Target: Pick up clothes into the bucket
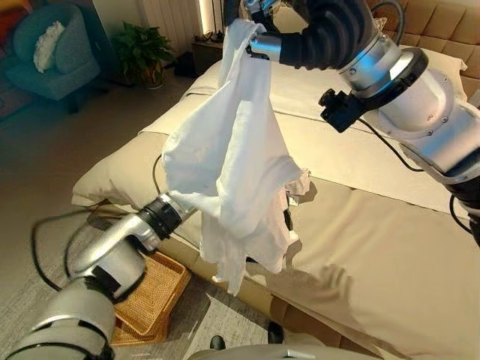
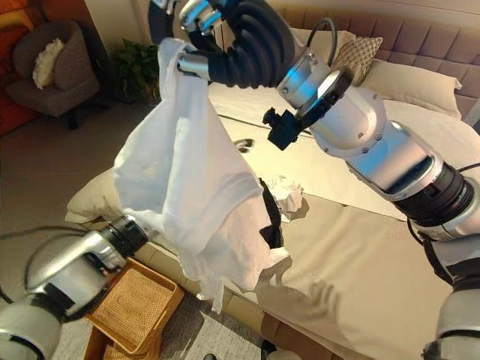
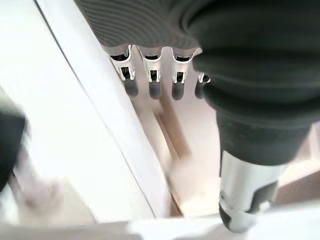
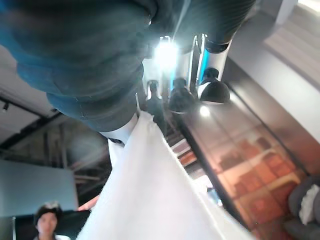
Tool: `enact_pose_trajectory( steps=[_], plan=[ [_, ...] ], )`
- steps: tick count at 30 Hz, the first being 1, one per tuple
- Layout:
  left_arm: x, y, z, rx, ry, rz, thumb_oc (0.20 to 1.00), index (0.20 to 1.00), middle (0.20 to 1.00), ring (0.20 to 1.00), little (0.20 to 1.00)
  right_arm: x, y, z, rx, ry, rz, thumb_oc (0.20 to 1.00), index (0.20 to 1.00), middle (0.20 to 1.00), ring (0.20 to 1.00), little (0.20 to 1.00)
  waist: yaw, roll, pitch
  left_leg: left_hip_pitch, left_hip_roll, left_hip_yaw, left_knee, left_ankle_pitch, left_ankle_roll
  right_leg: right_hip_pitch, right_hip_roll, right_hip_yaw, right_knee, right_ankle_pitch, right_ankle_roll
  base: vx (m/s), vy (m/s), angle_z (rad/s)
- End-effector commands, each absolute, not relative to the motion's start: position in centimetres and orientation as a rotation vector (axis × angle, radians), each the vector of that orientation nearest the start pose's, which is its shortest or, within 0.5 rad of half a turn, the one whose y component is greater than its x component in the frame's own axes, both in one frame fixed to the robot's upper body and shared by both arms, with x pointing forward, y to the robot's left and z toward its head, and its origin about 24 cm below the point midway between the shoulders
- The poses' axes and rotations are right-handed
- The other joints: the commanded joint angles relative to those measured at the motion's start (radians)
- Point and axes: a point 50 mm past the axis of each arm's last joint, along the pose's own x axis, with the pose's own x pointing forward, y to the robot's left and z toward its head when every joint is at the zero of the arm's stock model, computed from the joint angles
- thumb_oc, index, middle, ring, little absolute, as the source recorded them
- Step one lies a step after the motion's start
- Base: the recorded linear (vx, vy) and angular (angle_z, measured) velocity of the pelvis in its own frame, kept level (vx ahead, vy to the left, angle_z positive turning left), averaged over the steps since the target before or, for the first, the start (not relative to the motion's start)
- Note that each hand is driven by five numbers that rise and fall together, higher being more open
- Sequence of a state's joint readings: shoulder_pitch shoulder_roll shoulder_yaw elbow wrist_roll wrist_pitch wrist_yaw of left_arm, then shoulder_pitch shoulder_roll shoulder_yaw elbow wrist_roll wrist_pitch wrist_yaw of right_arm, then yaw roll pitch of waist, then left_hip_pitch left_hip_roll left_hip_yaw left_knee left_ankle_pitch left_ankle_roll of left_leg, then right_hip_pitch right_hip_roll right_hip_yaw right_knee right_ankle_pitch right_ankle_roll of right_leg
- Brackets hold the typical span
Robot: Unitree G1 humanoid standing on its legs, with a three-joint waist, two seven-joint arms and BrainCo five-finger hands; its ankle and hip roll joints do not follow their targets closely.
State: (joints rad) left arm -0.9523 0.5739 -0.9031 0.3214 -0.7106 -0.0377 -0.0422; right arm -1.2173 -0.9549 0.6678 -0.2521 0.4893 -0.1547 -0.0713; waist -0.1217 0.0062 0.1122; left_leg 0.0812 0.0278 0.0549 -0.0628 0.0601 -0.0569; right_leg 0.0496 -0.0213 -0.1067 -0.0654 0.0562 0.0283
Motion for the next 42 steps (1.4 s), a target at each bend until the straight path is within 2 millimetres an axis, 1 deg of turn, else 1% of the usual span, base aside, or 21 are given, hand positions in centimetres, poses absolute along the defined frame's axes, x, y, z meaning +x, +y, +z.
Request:
enact_pose_trajectory(
  steps=[1, 3, 5, 6, 7, 10, 11, 12, 13, 14, 15, 18, 22, 27, 30, 34, 36, 37, 38, 39, 42],
  plan=[
    [35.6, 7.1, 19.5, 0.314, -0.167, -0.809, 1.0, 1.0, 1.0, 1.0, 1.0, 25.3, -8.2, 37.8, -0.605, -1.162, 0.65, 0.2, 0.2, 0.2, 0.2, 0.2, 0.012, -0.035, -0.052, -0.039, -0.012, -0.024, 0.083, -0.074, 0.002, -0.002, -0.071, -0.026, 0.067, -0.039, 0.087, 0.0, 0.0, 0.0],
    [35.4, 7.9, 19.9, 0.352, -0.169, -0.821, 1.0, 1.0, 1.0, 1.0, 1.0, 26.0, -8.5, 37.7, -0.645, -1.141, 0.612, 0.2, 0.2, 0.2, 0.2, 0.2, 0.016, -0.036, -0.054, -0.038, -0.012, -0.024, 0.081, -0.074, 0.002, 0.002, -0.073, -0.026, 0.063, -0.036, 0.089, 0.0, 0.0, 0.0],
    [35.6, 9.5, 20.6, 0.389, -0.211, -0.755, 1.0, 1.0, 1.0, 1.0, 1.0, 27.1, -9.8, 37.4, -0.704, -1.094, 0.533, 0.2, 0.2, 0.2, 0.2, 0.2, 0.026, -0.04, -0.056, -0.038, -0.014, -0.026, 0.08, -0.073, 0.003, 0.006, -0.077, -0.03, 0.063, -0.035, 0.09, 0.0, 0.0, 0.0],
    [35.6, 9.6, 20.6, 0.389, -0.211, -0.754, 1.0, 1.0, 1.0, 1.0, 1.0, 27.1, -9.8, 37.4, -0.704, -1.094, 0.534, 0.2, 0.2, 0.2, 0.2, 0.2, 0.025, -0.04, -0.057, -0.038, -0.014, -0.026, 0.079, -0.073, 0.003, 0.006, -0.077, -0.03, 0.063, -0.035, 0.091, 0.0, 0.0, 0.0],
    [35.8, 10.8, 21.0, 0.393, -0.248, -0.679, 1.0, 1.0, 1.0, 1.0, 1.0, 27.7, -10.6, 37.2, -0.73, -1.07, 0.488, 0.2, 0.2, 0.2, 0.2, 0.2, 0.032, -0.043, -0.055, -0.038, -0.015, -0.029, 0.08, -0.074, 0.004, 0.008, -0.079, -0.033, 0.064, -0.036, 0.091, 0.0, 0.0, 0.0],
    [36.5, 12.8, 20.8, 0.369, -0.307, -0.484, 1.0, 1.0, 1.0, 1.0, 1.0, 28.6, -12.5, 36.4, -0.785, -1.011, 0.393, 0.2, 0.2, 0.2, 0.2, 0.2, 0.046, -0.051, -0.05, -0.041, -0.021, -0.036, 0.086, -0.078, 0.008, 0.012, -0.083, -0.038, 0.068, -0.04, 0.09, 0.0, 0.0, 0.0],
    [36.5, 14.7, 20.2, 0.292, -0.331, -0.342, 1.0, 1.0, 1.0, 1.0, 1.0, 29.2, -14.4, 35.8, -0.814, -0.956, 0.316, 0.2, 0.2, 0.2, 0.2, 0.2, 0.058, -0.061, -0.045, -0.043, -0.024, -0.04, 0.091, -0.082, 0.011, 0.013, -0.085, -0.043, 0.072, -0.044, 0.088, 0.0, 0.0, 0.0],
    [36.5, 14.7, 20.1, 0.292, -0.329, -0.341, 1.0, 1.0, 1.0, 1.0, 1.0, 29.2, -14.4, 35.7, -0.814, -0.954, 0.318, 0.2, 0.2, 0.2, 0.2, 0.2, 0.058, -0.061, -0.047, -0.042, -0.024, -0.04, 0.092, -0.083, 0.011, 0.014, -0.085, -0.043, 0.072, -0.045, 0.088, 0.0, -0.003, 0.03],
    [36.0, 16.6, 19.2, 0.211, -0.349, -0.203, 1.0, 1.0, 1.0, 1.0, 1.0, 29.7, -16.3, 34.8, -0.836, -0.886, 0.25, 0.2, 0.2, 0.2, 0.2, 0.2, 0.068, -0.069, -0.045, -0.042, -0.026, -0.045, 0.093, -0.086, 0.013, 0.017, -0.086, -0.047, 0.073, -0.049, 0.086, 0.01, -0.002, 0.04],
    [35.8, 17.2, 18.9, 0.202, -0.356, -0.159, 1.0, 1.0, 1.0, 1.0, 1.0, 29.9, -17.0, 34.5, -0.846, -0.859, 0.231, 0.2, 0.2, 0.2, 0.2, 0.2, 0.072, -0.073, -0.045, -0.04, -0.026, -0.047, 0.093, -0.088, 0.014, 0.02, -0.086, -0.048, 0.073, -0.051, 0.086, 0.01, -0.002, 0.07],
    [35.8, 17.2, 18.8, 0.202, -0.355, -0.158, 1.0, 1.0, 1.0, 1.0, 1.0, 29.9, -17.0, 34.5, -0.846, -0.858, 0.232, 0.2, 0.2, 0.2, 0.2, 0.2, 0.071, -0.073, -0.046, -0.039, -0.026, -0.047, 0.093, -0.088, 0.014, 0.021, -0.086, -0.048, 0.073, -0.052, 0.086, 0.01, 0.002, 0.06],
    [34.4, 20.2, 17.8, 0.156, -0.365, -0.036, 1.0, 1.0, 1.0, 1.0, 1.0, 30.5, -19.1, 33.5, -0.859, -0.778, 0.164, 0.2, 0.2, 0.2, 0.2, 0.2, 0.082, -0.077, -0.048, -0.034, -0.026, -0.046, 0.091, -0.091, 0.015, 0.028, -0.087, -0.051, 0.07, -0.056, 0.085, 0.0, 0.001, 0.01],
    [32.5, 22.6, 17.2, 0.167, -0.377, 0.033, 1.0, 1.0, 1.0, 1.0, 1.0, 31.4, -21.0, 32.5, -0.882, -0.689, 0.094, 0.2, 0.2, 0.2, 0.2, 0.2, 0.097, -0.077, -0.054, -0.021, -0.026, -0.046, 0.085, -0.095, 0.017, 0.039, -0.088, -0.053, 0.064, -0.057, 0.085, 0.02, 0.009, 0.01],
    [31.5, 23.0, 17.5, 0.167, -0.398, 0.02, 1.0, 1.0, 1.0, 1.0, 1.0, 32.3, -22.1, 32.0, -0.874, -0.644, 0.041, 0.2, 0.2, 0.2, 0.2, 0.2, 0.103, -0.074, -0.059, -0.015, -0.026, -0.054, 0.08, -0.096, 0.018, 0.046, -0.089, -0.057, 0.061, -0.061, 0.083, 0.01, 0.004, 0.02],
    [31.1, 22.4, 18.1, 0.15, -0.42, -0.037, 1.0, 1.0, 1.0, 1.0, 1.0, 32.8, -22.1, 32.0, -0.861, -0.636, 0.021, 0.2, 0.2, 0.2, 0.2, 0.2, 0.105, -0.072, -0.06, -0.012, -0.029, -0.059, 0.078, -0.096, 0.019, 0.048, -0.088, -0.059, 0.063, -0.063, 0.081, 0.01, 0.003, 0.13],
    [31.0, 20.7, 18.5, 0.133, -0.423, -0.144, 1.0, 1.0, 1.0, 1.0, 1.0, 33.6, -21.5, 32.2, -0.831, -0.642, 0.018, 0.2, 0.2, 0.2, 0.2, 0.2, 0.106, -0.069, -0.062, -0.008, -0.029, -0.061, 0.078, -0.095, 0.02, 0.051, -0.088, -0.06, 0.064, -0.064, 0.079, 0.0, 0.0, 0.05],
    [31.4, 18.6, 18.7, 0.113, -0.411, -0.253, 1.0, 1.0, 1.0, 1.0, 1.0, 34.3, -20.4, 32.7, -0.814, -0.655, 0.024, 0.2, 0.2, 0.2, 0.2, 0.2, 0.103, -0.067, -0.062, -0.008, -0.029, -0.062, 0.078, -0.093, 0.02, 0.051, -0.088, -0.06, 0.066, -0.065, 0.078, 0.0, 0.0, 0.0],
    [31.4, 18.6, 18.8, 0.113, -0.412, -0.253, 1.0, 1.0, 1.0, 1.0, 1.0, 34.3, -20.3, 32.7, -0.814, -0.656, 0.023, 0.2, 0.2, 0.2, 0.2, 0.2, 0.103, -0.067, -0.061, -0.008, -0.029, -0.062, 0.078, -0.093, 0.02, 0.051, -0.088, -0.06, 0.066, -0.065, 0.078, 0.0, 0.0, 0.0],
    [31.6, 17.5, 19.4, 0.118, -0.424, -0.308, 1.0, 1.0, 1.0, 1.0, 1.0, 34.7, -19.7, 33.0, -0.814, -0.659, 0.03, 0.2, 0.2, 0.2, 0.2, 0.2, 0.1, -0.065, -0.059, -0.007, -0.029, -0.061, 0.078, -0.092, 0.019, 0.051, -0.088, -0.059, 0.066, -0.064, 0.078, 0.0, 0.0, 0.0],
    [31.6, 17.5, 19.4, 0.118, -0.425, -0.308, 1.0, 1.0, 1.0, 1.0, 1.0, 34.8, -19.7, 33.0, -0.814, -0.66, 0.03, 0.2, 0.2, 0.2, 0.2, 0.2, 0.1, -0.064, -0.058, -0.007, -0.029, -0.061, 0.078, -0.092, 0.019, 0.051, -0.088, -0.059, 0.066, -0.063, 0.078, 0.0, 0.0, 0.0],
    [32.0, 16.0, 20.1, 0.157, -0.435, -0.375, 1.0, 1.0, 1.0, 1.0, 1.0, 35.2, -18.5, 33.5, -0.803, -0.678, 0.044, 0.2, 0.2, 0.2, 0.2, 0.2, 0.097, -0.061, -0.057, -0.007, -0.029, -0.059, 0.078, -0.091, 0.02, 0.048, -0.087, -0.054, 0.063, -0.059, 0.078, 0.0, 0.0, 0.0]
  ],
)
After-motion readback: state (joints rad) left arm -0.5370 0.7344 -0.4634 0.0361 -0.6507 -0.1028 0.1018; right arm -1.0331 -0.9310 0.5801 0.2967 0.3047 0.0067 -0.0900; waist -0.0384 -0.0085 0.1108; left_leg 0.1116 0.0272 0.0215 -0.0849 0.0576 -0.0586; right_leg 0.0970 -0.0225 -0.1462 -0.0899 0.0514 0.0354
